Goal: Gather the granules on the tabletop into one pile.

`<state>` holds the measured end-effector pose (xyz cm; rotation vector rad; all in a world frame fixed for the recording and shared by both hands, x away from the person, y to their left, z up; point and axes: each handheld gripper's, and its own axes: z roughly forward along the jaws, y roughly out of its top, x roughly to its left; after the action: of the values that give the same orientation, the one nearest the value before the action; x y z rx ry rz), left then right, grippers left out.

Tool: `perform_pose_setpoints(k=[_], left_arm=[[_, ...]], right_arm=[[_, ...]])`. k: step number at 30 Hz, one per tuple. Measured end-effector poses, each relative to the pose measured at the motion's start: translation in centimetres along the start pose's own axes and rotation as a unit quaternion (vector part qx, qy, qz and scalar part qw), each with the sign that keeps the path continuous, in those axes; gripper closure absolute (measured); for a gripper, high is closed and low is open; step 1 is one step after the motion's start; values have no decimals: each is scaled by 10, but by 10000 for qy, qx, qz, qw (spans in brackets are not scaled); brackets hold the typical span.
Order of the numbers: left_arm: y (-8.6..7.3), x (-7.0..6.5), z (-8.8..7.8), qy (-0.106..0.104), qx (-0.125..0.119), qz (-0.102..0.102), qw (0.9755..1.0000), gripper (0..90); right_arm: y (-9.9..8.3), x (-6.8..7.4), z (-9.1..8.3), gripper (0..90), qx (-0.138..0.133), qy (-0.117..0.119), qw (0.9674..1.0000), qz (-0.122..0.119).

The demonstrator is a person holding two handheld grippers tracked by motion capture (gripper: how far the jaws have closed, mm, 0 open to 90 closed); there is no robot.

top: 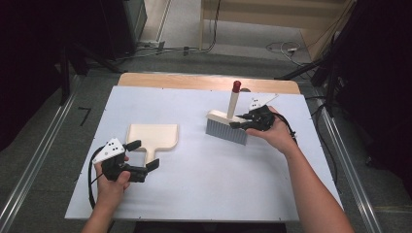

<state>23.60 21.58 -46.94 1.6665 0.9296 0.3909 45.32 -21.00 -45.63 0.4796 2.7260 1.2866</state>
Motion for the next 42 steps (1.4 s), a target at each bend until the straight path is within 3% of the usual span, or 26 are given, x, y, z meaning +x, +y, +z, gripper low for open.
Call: perform_pose_setpoints(k=[9, 18, 22, 24, 27, 30, 33, 36, 38, 42], left_arm=[[0, 0, 0, 4, 2, -7, 10000, 3], [-1, 0, 0, -4, 10, -10, 10000, 3], [-1, 0, 1, -7, 20, 2, 10000, 3], [0, -1, 1, -15, 15, 1, 10000, 3], [0, -1, 1, -7, 25, 12, 10000, 3], [0, -1, 1, -10, 14, 7, 10000, 3], [0, 0, 0, -8, 14, 1, 10000, 3], [-1, 0, 0, -10, 13, 5, 10000, 3], [-1, 0, 0, -5, 18, 12, 10000, 3], [-1, 0, 1, -5, 18, 3, 10000, 3]], right_arm=[[2, -1, -1, 657, -26, -91, 10000, 12], [8, 10, -11, 658, -38, 148, 9998, 134], [15, 10, -25, 658, -359, 212, 9988, 261], [18, 7, -32, 658, -493, -9, 9982, 335], [20, -1, -35, 658, -547, -622, 9961, 295], [18, -8, -30, 658, -375, -1381, 9894, 225], [11, -13, -21, 658, -128, -1817, 9831, 162], [1, -14, -11, 658, -46, -1845, 9827, 160], [-3, -10, -10, 658, -177, -1721, 9846, 264], [-6, 3, -9, 658, -207, -1599, 9868, 176]])
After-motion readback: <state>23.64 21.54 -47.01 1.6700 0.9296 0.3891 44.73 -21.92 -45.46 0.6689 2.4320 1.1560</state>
